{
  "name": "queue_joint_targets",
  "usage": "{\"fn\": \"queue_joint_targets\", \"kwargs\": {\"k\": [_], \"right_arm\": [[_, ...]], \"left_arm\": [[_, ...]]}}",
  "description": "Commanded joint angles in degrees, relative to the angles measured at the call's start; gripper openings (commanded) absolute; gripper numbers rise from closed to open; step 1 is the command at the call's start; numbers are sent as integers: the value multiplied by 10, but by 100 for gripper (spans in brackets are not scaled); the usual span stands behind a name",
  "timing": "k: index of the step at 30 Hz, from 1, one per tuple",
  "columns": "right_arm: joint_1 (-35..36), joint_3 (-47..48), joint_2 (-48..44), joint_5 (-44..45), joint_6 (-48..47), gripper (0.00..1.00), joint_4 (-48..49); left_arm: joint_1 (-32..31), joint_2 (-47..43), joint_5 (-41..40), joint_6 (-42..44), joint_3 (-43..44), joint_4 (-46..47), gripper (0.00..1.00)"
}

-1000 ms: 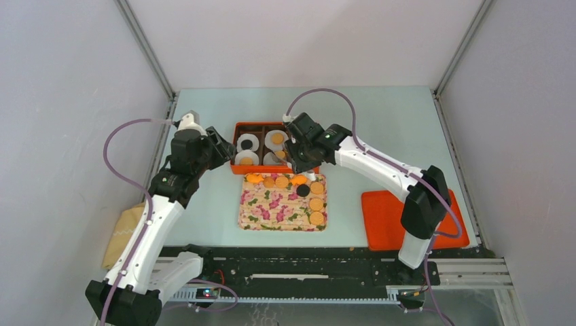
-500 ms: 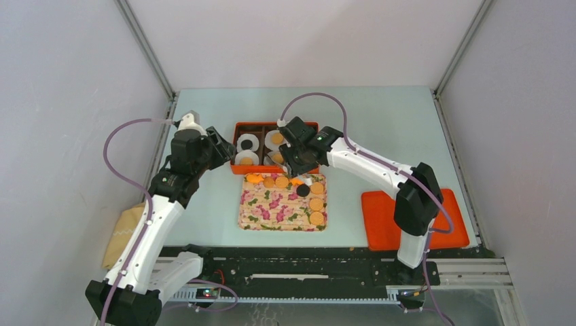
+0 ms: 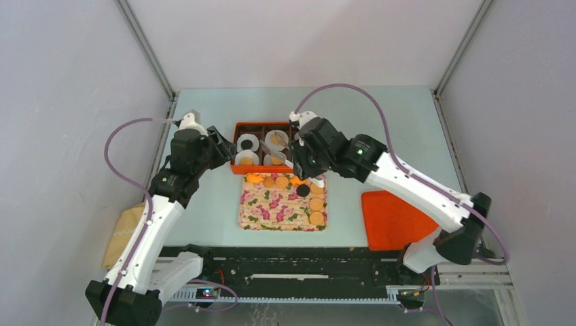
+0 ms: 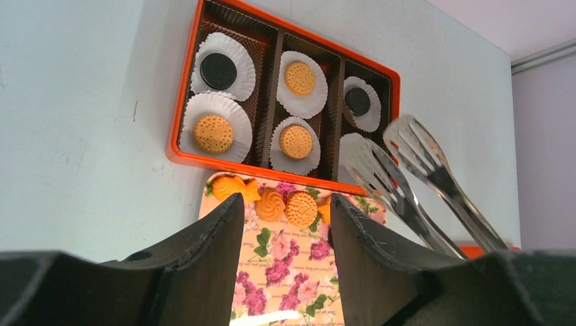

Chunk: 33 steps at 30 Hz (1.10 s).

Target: Pack the cookies

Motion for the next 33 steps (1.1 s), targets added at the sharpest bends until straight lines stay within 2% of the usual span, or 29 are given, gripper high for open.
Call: {"fn": "queue_joint_targets", "kwargs": {"k": [1, 6, 10, 22, 29, 33], "right_arm": [[24, -73, -59, 26, 36, 49, -28], [42, -205, -110, 29, 100, 49, -28], [57, -268, -130, 29, 136, 49, -14], [62, -300, -125, 38, 147, 47, -8], [60, -278, -140, 29, 144, 23, -6], [54, -228, -159, 56, 132, 18, -33]], "left_arm": [[4, -6, 13, 4, -16, 19, 55], [4, -9, 21, 0, -20, 21, 55], [4, -8, 23, -3, -19, 23, 55], [4, -22, 23, -5, -22, 21, 55], [4, -25, 23, -5, -23, 18, 55], [4, -26, 21, -5, -22, 16, 55]]}}
